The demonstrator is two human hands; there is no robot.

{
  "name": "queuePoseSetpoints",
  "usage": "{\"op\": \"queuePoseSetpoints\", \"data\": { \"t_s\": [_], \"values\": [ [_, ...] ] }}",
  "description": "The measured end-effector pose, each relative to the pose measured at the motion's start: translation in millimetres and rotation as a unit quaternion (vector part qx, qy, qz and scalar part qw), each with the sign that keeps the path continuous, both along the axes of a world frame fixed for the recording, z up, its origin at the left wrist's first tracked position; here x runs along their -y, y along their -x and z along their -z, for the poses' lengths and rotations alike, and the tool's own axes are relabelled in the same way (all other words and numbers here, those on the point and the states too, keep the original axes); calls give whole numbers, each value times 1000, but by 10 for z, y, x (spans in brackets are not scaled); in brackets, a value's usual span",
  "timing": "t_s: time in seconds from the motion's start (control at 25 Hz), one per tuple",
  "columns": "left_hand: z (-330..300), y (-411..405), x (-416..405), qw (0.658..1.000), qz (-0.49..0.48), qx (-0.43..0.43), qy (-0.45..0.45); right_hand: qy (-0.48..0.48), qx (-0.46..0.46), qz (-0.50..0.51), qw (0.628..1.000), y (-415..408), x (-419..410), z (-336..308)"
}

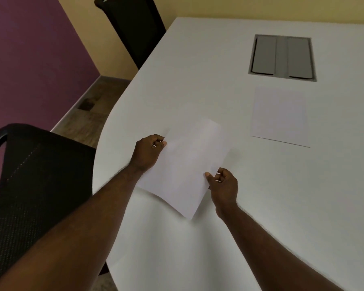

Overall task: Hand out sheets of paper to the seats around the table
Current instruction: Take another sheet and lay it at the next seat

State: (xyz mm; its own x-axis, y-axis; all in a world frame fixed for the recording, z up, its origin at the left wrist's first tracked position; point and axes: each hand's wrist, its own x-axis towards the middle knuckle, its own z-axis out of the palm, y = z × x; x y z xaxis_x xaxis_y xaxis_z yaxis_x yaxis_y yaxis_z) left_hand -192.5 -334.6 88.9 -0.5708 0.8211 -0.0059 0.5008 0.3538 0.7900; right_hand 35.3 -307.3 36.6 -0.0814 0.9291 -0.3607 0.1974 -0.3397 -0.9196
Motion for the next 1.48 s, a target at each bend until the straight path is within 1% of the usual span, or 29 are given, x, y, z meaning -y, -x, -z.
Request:
{"op": "queuePoseSetpoints", "data": {
  "t_s": [0.2,0.32,0.4,0.44,0.48,0.52,0.56,0.6,0.64,0.72,0.8,0.84,0.92,1.0,1.12,1.2,1.36,1.48],
  "values": [
    [281,422,183,1000,6,10,21,9,27,-9,1000,430,305,224],
    [434,680,210,999,12,13,41,-9,49,-31,998,661,430,358],
    [536,815,205,998,16,17,53,-35,84,-52,994,778,507,420],
    [587,863,198,998,23,16,60,-50,121,-70,989,813,555,442],
    [634,900,186,997,33,12,67,-66,179,-88,978,830,597,459],
    [681,930,167,996,46,8,75,-85,258,-102,957,840,623,475],
    [723,950,140,995,59,3,82,-113,340,-115,926,840,633,491],
    [765,967,106,993,72,1,91,-144,401,-140,894,835,626,506],
    [802,978,73,992,83,1,100,-168,430,-181,869,827,614,518],
    [857,985,11,989,106,2,104,-195,439,-284,830,804,579,563],
    [896,983,-13,987,134,-10,89,-200,438,-345,806,793,563,635],
    [922,984,-6,984,148,-38,91,-194,441,-354,802,794,568,671],
    [975,995,44,970,172,-122,121,-182,448,-351,802,828,604,721],
    [1022,1021,126,955,199,-166,147,-176,449,-341,807,894,652,739],
    [1091,1092,228,936,250,-173,177,-172,453,-325,812,972,717,743],
    [1116,1134,251,930,262,-179,184,-167,453,-317,816,1020,763,733],
    [1141,1167,248,927,268,-184,188,-149,457,-310,820,1091,803,718],
    [1147,1175,253,930,260,-171,193,-143,453,-311,823,1105,796,692]
  ]
}}
